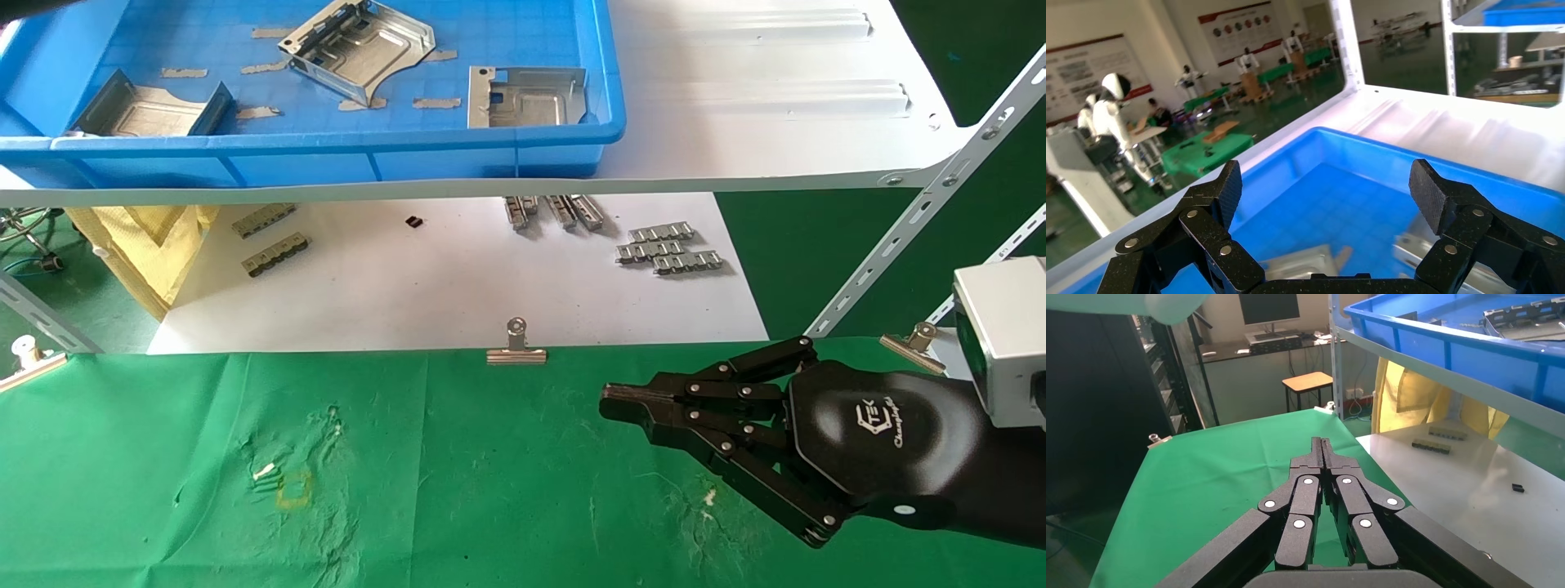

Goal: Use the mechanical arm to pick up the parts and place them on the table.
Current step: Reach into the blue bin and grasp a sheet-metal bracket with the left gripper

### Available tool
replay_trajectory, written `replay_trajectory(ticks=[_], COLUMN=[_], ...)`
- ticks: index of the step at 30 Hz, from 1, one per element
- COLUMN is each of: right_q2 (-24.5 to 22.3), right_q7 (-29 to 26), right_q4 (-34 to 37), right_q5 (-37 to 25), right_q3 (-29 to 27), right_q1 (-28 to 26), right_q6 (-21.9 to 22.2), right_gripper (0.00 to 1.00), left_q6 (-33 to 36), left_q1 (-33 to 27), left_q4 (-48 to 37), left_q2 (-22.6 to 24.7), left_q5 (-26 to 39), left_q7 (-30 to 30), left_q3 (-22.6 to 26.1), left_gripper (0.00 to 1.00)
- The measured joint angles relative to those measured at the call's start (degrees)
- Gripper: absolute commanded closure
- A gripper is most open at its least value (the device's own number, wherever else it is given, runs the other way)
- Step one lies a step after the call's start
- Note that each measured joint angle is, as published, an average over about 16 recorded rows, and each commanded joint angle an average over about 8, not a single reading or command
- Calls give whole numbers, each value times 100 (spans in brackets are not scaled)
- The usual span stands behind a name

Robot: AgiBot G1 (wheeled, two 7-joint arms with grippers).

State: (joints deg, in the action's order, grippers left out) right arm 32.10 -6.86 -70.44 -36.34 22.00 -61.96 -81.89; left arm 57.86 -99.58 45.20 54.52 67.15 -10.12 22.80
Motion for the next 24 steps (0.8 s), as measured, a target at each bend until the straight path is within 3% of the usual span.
replay_trajectory(ticks=[14, 15, 17, 22, 24], right_q2=[0, 0, 0, 0, 0], right_q7=[0, 0, 0, 0, 0], right_q4=[0, 0, 0, 0, 0], right_q5=[0, 0, 0, 0, 0], right_q3=[0, 0, 0, 0, 0], right_q1=[0, 0, 0, 0, 0], right_q6=[0, 0, 0, 0, 0], right_gripper=[100, 100, 100, 100, 100], left_q6=[-621, -659, -741, -902, -946], left_q1=[-1166, -1223, -1332, -1534, -1590], left_q4=[-2120, -2244, -2498, -3005, -3151], left_q2=[911, 961, 1065, 1290, 1354], left_q5=[1161, 1229, 1370, 1665, 1746], left_q7=[32, 36, 41, 48, 43], left_q3=[727, 771, 862, 1064, 1121], left_gripper=[0, 4, 20, 82, 97])
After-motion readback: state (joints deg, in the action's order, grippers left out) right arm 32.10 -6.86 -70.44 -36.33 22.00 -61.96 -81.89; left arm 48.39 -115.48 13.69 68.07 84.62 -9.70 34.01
